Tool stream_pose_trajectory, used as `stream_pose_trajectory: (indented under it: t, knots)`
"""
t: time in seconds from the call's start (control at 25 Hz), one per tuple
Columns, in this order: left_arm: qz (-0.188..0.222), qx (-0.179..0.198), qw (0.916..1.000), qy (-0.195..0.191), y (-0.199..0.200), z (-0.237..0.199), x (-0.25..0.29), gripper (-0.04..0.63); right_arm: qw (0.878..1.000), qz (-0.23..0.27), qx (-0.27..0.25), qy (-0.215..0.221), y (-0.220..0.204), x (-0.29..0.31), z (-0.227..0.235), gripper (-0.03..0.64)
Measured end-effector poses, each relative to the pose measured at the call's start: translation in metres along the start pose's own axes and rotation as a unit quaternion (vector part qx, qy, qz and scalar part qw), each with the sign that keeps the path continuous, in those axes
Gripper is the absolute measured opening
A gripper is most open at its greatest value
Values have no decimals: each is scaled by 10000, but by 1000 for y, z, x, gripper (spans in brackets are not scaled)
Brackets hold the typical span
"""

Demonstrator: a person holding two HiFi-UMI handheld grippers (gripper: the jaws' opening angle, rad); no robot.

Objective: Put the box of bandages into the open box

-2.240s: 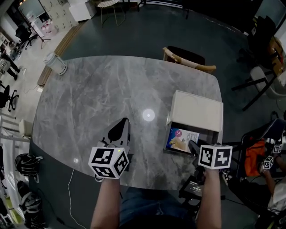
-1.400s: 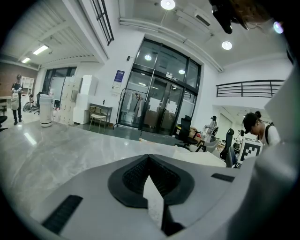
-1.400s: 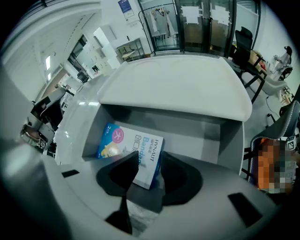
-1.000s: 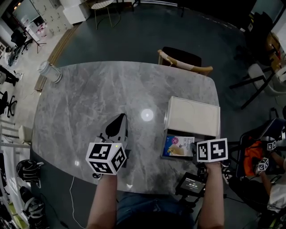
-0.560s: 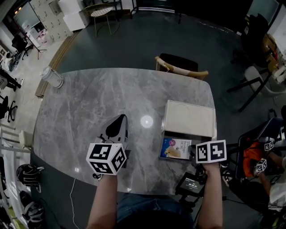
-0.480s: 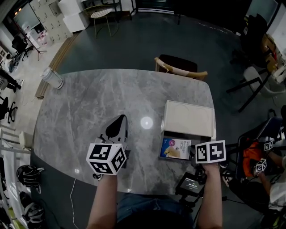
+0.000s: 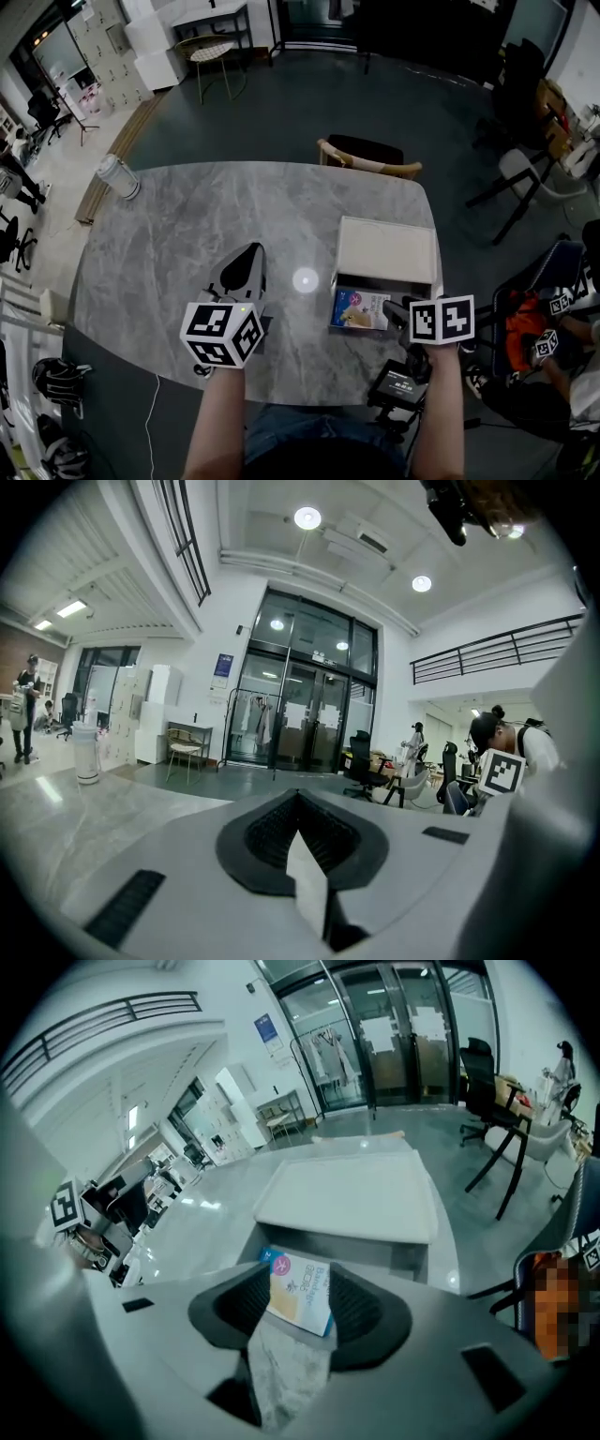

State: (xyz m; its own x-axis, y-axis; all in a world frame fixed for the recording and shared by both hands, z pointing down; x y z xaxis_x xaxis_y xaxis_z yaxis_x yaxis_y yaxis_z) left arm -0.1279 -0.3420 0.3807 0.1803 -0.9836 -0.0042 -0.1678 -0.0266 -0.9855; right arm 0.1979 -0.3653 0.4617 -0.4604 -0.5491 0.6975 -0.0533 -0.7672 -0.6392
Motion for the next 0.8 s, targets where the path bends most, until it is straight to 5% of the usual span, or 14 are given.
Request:
stream_pose_trajectory:
  t: [0.08,0.24,0.44,0.68,0.8]
  knots:
    - [106,30,9999,-5,6,3,-3,11,9974,594,-410,-4,14,-13,-6,26]
    - [380,88,9992,-15,23,7,-9,11,9743,1937,-1082,402,48,-44,-28,25]
    - [657,190,9976,-41,39,17,-21,11,9232,3559,-1281,675,66,-83,-45,26]
    - [890,309,9955,-44,53,30,-37,11,8571,4700,-1910,895,64,-120,-58,25]
    - [988,358,9944,-76,59,36,-45,11,8292,5067,-2263,669,60,-134,-62,25]
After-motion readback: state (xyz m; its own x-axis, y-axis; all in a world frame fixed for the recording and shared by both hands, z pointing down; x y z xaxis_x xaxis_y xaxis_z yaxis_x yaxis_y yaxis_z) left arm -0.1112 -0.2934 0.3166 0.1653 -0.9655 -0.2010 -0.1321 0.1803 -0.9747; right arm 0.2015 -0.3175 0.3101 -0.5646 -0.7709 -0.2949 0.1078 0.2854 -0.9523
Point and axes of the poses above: the fingertips, and each gripper's own axes: x forward along the fingers, z to its right, y out of its top, the point moved 8 cm from there along -x, backward along the fingers, and after that the axes turned 14 degrees about z, right-handed, at the moved point
